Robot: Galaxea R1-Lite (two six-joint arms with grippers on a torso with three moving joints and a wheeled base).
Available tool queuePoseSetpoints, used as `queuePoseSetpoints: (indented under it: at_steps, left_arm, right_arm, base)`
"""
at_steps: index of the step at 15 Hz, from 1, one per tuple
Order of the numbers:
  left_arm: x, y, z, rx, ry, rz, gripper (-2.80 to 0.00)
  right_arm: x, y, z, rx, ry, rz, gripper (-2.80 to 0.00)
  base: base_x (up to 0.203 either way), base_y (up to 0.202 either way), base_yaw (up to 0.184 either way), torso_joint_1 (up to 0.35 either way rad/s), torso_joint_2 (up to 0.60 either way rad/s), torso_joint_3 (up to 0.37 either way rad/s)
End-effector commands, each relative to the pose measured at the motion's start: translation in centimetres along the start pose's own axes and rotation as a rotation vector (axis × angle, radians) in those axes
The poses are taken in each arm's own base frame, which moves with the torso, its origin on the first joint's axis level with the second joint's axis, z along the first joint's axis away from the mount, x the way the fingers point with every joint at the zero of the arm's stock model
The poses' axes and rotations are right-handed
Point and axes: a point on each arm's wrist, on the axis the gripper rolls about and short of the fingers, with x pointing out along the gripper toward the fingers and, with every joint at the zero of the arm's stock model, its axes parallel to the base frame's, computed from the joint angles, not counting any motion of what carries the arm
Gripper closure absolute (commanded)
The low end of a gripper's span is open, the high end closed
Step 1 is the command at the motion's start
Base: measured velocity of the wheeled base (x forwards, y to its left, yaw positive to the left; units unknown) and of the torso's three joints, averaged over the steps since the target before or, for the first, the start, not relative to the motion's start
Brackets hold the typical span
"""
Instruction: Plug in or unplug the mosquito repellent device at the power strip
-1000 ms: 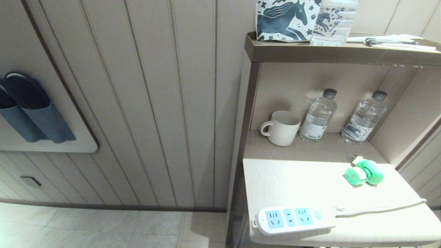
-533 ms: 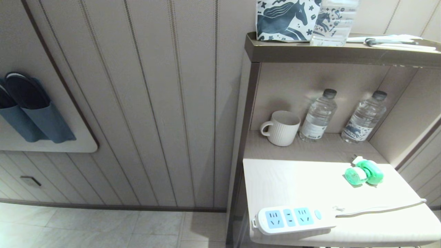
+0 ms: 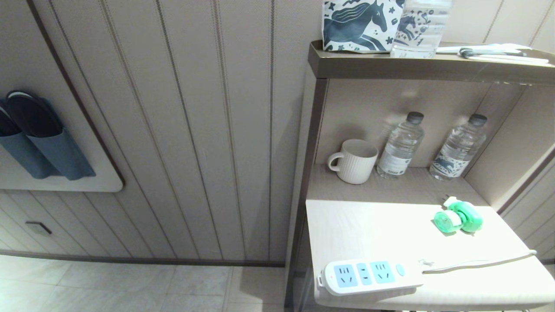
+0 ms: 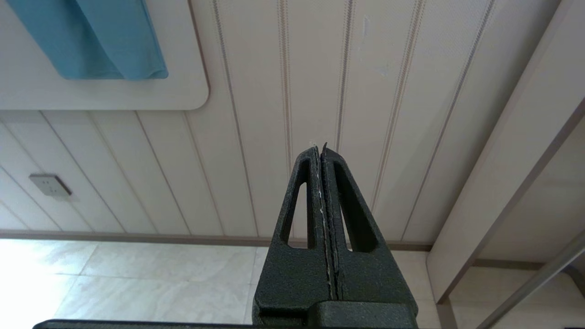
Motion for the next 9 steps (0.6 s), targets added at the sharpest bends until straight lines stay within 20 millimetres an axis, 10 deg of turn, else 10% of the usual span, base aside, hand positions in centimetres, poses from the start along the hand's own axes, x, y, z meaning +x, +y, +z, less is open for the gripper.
queuePoseSetpoints:
  at_steps: [1, 9]
  left_arm:
    - [0.01, 0.00, 0.01, 0.000, 0.000, 0.000, 0.00]
    - [0.01, 0.00, 0.01, 0.000, 0.000, 0.000, 0.00]
  right_arm:
    - [-0.01, -0.01, -0.03, 0.001, 0.002, -0.002, 0.00]
    - [-0.02, -0.01, -0.04, -0.002, 0.001, -0.002, 0.00]
  base:
    - [0.000, 0.000, 0.000, 0.000, 0.00, 0.000]
    - [0.000, 0.000, 0.000, 0.000, 0.00, 0.000]
